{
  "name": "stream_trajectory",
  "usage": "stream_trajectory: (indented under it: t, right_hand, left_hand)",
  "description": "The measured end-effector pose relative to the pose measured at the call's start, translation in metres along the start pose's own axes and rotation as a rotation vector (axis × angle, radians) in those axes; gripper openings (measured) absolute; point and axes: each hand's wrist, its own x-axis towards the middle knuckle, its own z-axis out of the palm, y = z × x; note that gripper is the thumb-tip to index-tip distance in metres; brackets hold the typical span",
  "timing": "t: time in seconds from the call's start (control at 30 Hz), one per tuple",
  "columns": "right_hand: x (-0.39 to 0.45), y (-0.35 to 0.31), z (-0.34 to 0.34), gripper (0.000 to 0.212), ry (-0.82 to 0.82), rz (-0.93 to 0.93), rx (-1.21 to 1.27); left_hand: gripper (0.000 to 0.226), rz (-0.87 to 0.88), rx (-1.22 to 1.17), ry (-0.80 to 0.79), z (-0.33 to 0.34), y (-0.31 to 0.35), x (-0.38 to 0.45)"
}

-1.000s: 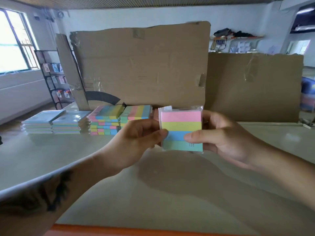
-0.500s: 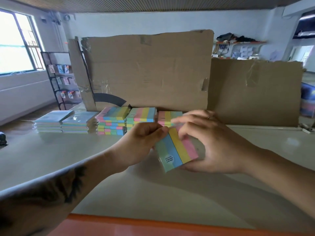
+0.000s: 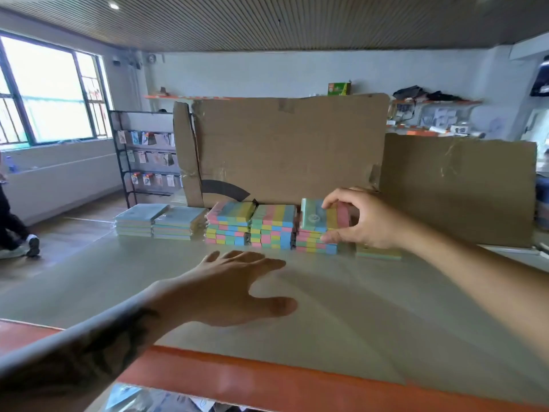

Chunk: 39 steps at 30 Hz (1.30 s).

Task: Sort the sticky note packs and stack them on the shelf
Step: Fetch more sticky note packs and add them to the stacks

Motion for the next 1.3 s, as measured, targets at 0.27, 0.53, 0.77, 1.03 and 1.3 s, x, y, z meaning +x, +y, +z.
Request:
stream_trajectory:
  t: [0.27,0.53,0.77,1.03,1.3]
  right_hand:
    - [0.026,0.030,0.029,0.060,-0.049,0.118,0.128]
    - [0.019,0.034,0.042,0.037,0.029,0.088,0.021]
    - [-0.026,0.003,0.016,0.056,0.147,0.133,-0.124]
    - [-0.162,0.051,-0.063,0.045,0.015,0.228,-0.341]
    - [-0.290,0.168,-0.173,0.059,0.007,0.353,-0.408]
  left_hand:
    - [0.091,0.013,0.067,-0.029,0.014,0.000,-0.007]
    - [0.095,0.032,0.075,-0.036,0.018,-0.006,-0.003]
    - [0.086,0.119,0.055,0.061,0.013,0.010,-0.001]
    - [0.076,0.278,-0.073,0.109,0.017,0.138,0.033]
    - [0.073,0.358,-0.050,0.054,0.039,0.298,0.092]
